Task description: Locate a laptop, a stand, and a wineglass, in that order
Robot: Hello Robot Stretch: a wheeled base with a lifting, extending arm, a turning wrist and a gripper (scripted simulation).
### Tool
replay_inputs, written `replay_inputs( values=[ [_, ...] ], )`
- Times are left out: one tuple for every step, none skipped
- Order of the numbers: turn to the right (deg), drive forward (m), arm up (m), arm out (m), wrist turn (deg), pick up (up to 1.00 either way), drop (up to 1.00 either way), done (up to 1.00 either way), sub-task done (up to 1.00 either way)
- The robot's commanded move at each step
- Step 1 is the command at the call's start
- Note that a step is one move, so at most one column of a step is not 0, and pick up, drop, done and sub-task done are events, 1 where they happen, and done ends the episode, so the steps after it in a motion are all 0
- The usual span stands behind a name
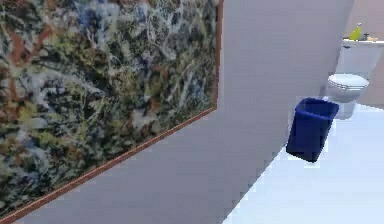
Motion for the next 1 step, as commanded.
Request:
replay_inputs(
  values=[
    [45.0, 0.0, 0.0, 0.0, 0.0, 0.0, 0.0, 0.0, 0.0]
  ],
)
